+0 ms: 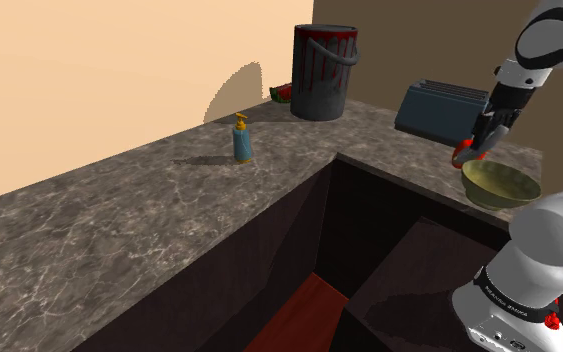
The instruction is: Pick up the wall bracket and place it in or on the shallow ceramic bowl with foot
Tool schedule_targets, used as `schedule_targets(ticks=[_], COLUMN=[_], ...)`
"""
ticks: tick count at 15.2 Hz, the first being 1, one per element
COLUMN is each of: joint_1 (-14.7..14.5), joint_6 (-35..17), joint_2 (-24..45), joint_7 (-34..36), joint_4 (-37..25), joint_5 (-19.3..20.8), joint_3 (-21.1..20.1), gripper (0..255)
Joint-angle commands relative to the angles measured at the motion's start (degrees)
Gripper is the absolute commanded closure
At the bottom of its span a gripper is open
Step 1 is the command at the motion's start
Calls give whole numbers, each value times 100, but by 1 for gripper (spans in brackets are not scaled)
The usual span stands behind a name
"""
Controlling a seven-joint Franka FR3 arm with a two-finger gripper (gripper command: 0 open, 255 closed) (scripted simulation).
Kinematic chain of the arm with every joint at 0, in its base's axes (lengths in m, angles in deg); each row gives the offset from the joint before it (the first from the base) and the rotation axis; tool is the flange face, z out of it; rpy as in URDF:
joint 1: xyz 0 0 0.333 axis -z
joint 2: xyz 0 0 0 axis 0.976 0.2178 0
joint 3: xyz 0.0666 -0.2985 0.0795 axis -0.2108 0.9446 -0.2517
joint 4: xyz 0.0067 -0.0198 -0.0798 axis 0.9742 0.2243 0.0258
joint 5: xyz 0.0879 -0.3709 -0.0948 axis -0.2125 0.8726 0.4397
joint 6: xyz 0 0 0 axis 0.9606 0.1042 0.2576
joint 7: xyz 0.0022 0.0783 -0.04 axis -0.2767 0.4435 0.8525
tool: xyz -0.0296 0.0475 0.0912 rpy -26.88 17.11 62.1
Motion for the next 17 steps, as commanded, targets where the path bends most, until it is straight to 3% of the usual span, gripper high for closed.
schedule_targets(ticks=[1, 5, 17], joint_1=[252, 833, 1026], joint_6=[260, 866, -48], joint_2=[-515, -1460, -1360], joint_7=[-166, -679, -657], joint_4=[257, 575, 1410], joint_5=[175, 574, 1008], joint_3=[53, 281, 713], gripper=[255, 255, 255])
